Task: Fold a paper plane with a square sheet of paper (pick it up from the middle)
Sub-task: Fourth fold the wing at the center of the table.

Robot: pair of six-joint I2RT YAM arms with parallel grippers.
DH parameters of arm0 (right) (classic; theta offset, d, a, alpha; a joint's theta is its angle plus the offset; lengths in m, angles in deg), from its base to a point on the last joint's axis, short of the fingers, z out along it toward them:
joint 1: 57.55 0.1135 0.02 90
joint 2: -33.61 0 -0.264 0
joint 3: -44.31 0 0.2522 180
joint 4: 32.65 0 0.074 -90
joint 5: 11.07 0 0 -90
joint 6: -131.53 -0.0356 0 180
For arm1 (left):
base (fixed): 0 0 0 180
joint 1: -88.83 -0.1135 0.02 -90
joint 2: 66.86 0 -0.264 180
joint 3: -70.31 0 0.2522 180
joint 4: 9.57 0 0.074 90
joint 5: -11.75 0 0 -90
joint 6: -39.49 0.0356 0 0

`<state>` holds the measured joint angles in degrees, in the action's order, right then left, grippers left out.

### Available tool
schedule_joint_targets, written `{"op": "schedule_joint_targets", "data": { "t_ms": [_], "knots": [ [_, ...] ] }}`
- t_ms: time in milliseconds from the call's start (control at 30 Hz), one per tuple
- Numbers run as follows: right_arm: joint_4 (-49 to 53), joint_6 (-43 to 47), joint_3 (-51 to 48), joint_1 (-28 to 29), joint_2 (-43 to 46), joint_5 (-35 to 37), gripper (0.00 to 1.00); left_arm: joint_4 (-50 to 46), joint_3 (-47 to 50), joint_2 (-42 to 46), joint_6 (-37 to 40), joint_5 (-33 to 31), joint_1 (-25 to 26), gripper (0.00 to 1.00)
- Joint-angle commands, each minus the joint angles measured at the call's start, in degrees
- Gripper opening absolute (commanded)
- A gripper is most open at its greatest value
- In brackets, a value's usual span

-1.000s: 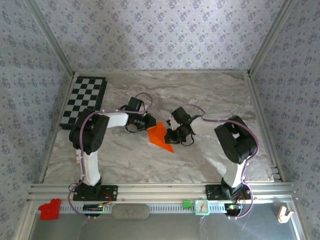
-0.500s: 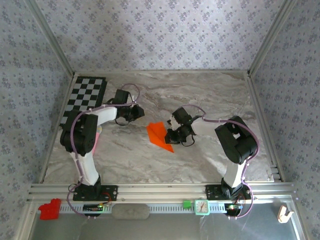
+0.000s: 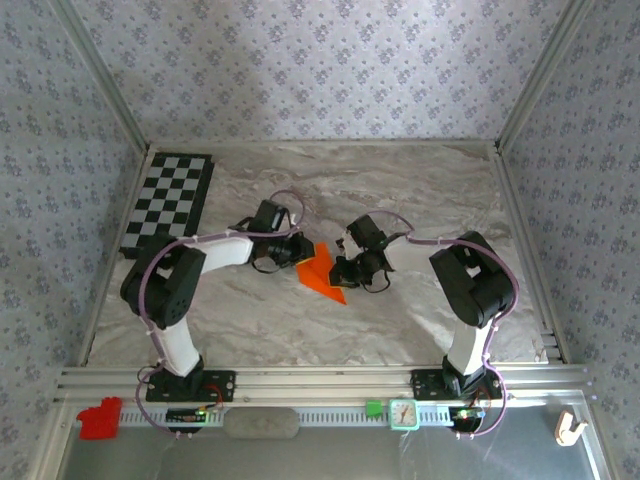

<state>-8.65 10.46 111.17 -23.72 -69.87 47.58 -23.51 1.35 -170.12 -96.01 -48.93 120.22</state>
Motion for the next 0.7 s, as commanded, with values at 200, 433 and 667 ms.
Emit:
{"op": "schedule_joint_targets", "data": {
  "t_ms": [200, 433, 667],
  "knots": [
    [0.5, 0.1, -1.3, -0.9, -0.4, 1.2, 0.09, 1.1, -2.4, -4.6, -1.7, -0.3, 1.8, 0.14],
    [-0.7, -0.4, -0.8, -1.3, 2.7, -0.6, 0.10, -7.4, -4.1, -7.0, 0.2, -5.6, 1.8, 0.11],
    [1.1, 0.0, 3.7, 0.8, 1.8, 1.5, 0.09, -11.0, -5.2, -8.2, 0.7, -7.5, 1.9, 0.09]
  ]
}}
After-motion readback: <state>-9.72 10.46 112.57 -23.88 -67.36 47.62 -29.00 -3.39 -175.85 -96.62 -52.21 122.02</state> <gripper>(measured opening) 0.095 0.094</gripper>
